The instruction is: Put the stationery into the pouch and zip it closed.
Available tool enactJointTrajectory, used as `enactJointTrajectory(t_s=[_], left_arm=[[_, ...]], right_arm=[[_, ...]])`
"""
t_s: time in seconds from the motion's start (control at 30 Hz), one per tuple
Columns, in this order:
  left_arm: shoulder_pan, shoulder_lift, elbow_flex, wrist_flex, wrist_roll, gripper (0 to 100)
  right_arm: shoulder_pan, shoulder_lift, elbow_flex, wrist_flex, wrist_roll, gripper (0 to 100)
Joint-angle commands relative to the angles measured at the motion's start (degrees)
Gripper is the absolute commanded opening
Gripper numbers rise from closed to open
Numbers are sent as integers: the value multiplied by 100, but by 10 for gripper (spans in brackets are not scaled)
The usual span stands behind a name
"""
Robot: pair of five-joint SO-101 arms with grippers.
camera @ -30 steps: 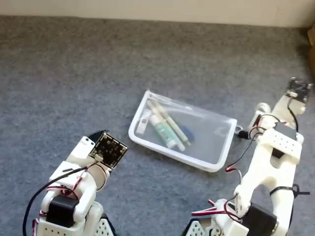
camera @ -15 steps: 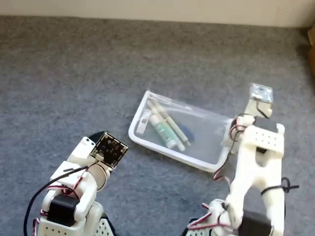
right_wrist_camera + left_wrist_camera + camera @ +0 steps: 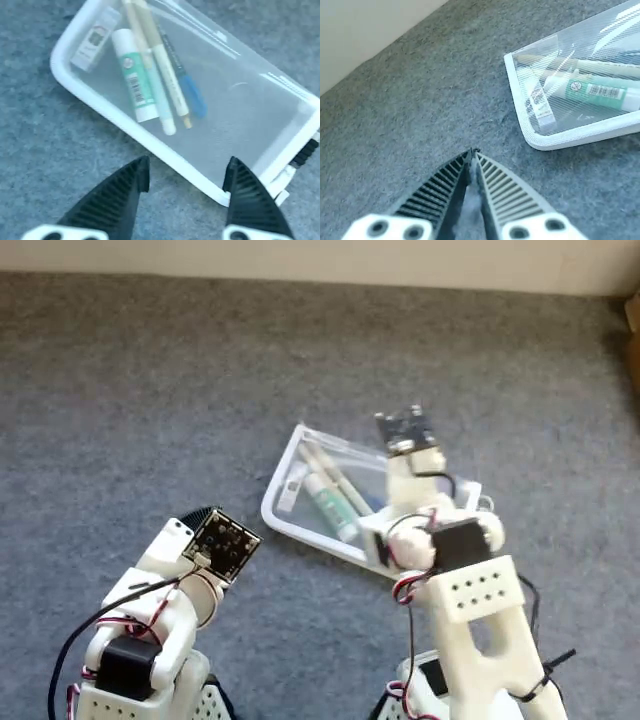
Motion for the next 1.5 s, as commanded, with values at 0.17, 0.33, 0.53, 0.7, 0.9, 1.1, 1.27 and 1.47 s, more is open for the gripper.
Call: enactJointTrajectory(t_s=[0.17,0.33,0.53,0.7,0.9,1.1,1.27,1.47], left_arm=[[-66,-48,-13,-9,-26,5],[-66,-48,-13,-9,-26,5],[-66,-48,-13,9,-26,5],[-66,-48,-4,18,-26,5],[-66,-48,101,-26,-26,5],[-57,-48,110,18,-18,5],[-497,-48,233,-18,343,5],[-1095,-48,330,-18,1292,5]], right_arm=[[462,-207,-101,13,-281,228],[1138,-233,-4,136,-255,214],[1174,-277,549,-92,-237,1],[1174,-277,1147,-189,-237,17],[1174,-277,1402,-189,-237,17],[1174,-277,1886,-365,-237,15],[1182,-277,2554,-1270,-281,15],[1200,-277,2967,-1771,-281,15]])
